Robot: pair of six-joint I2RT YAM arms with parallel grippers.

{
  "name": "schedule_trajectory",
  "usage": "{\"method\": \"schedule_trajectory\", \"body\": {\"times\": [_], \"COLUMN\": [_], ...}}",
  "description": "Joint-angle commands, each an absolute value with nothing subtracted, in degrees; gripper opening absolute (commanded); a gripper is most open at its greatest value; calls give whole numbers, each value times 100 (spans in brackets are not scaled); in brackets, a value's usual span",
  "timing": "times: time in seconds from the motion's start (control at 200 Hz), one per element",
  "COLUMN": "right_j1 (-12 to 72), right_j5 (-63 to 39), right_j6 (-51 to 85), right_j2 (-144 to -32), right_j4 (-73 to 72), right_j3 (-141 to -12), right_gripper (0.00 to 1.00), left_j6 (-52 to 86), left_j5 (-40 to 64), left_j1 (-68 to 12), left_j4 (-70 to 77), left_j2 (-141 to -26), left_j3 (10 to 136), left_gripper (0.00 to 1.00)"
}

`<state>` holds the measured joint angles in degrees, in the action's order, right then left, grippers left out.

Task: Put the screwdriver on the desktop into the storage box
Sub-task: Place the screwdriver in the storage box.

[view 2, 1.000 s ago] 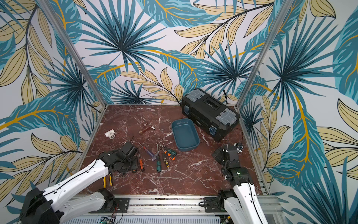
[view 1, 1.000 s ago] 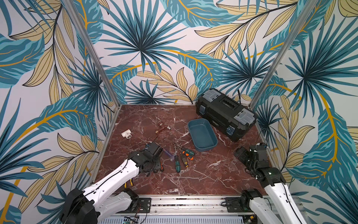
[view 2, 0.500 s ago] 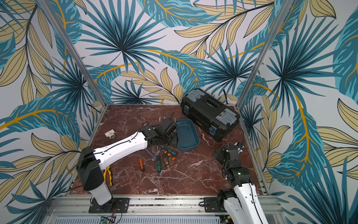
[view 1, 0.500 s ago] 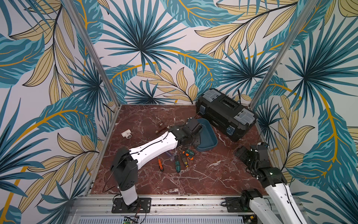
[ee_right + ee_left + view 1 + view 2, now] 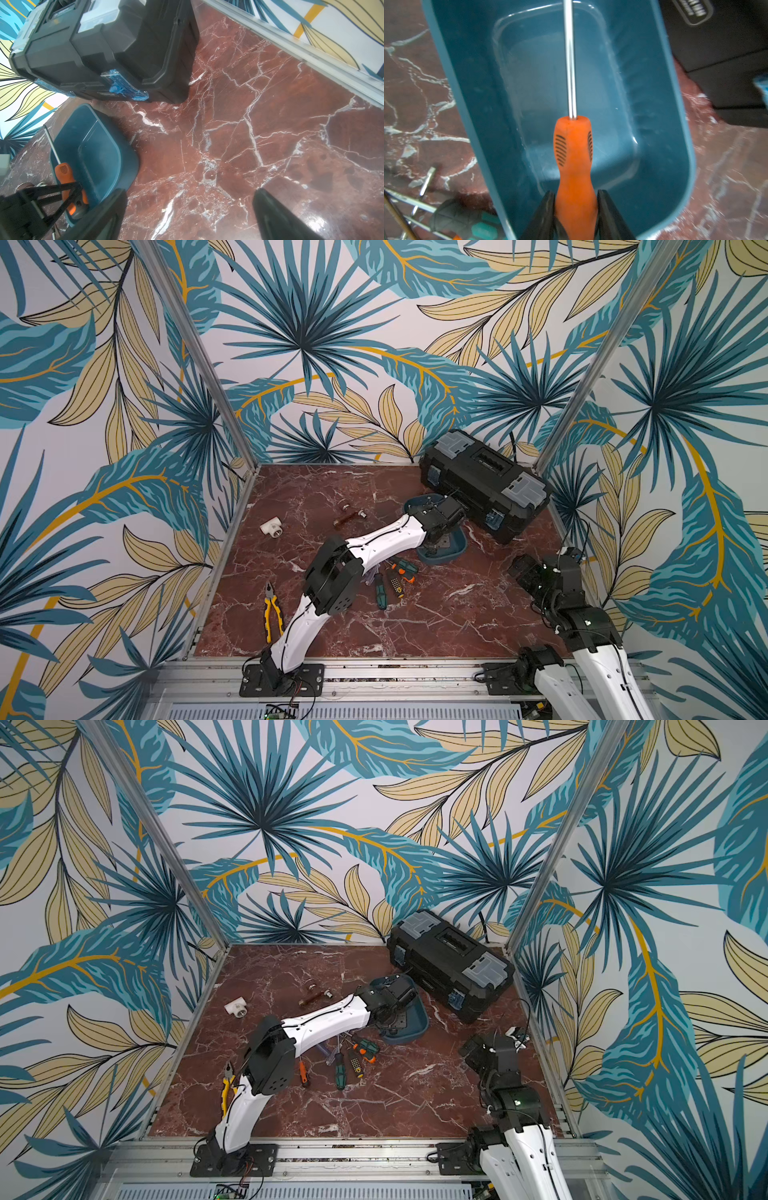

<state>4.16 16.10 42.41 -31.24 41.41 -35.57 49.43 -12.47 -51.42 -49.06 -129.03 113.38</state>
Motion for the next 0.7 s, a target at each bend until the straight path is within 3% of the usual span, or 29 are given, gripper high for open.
{"method": "schedule_trajectory", "body": {"times": [0.0,0.165,0.421,0.616,0.691], "right_j1": [415,418,413,415,415], "right_j5": [1741,1851,2063,2000,1684], "right_j6": [4198,4102,3794,3508,3507], "right_j2": [-3059,-3015,-3018,-2988,-3053], "right_j4": [4340,4359,4345,4124,3883], "right_j3": [-3571,-3611,-3835,-3954,-3955], "right_gripper": [99,99,100,100,100], "left_j6": [4974,5328,5346,5160,5044], "left_j5": [-1572,-1622,-1358,-1262,-1330], "left_j1": [-5102,-5067,-5028,-4957,-4931], "left_j4": [-5088,-5218,-5054,-4872,-4855], "left_j2": [-13065,-13247,-13370,-13189,-13013], "left_j3": [11836,11784,11817,11867,11960], "left_gripper": [18,18,45,59,60]}}
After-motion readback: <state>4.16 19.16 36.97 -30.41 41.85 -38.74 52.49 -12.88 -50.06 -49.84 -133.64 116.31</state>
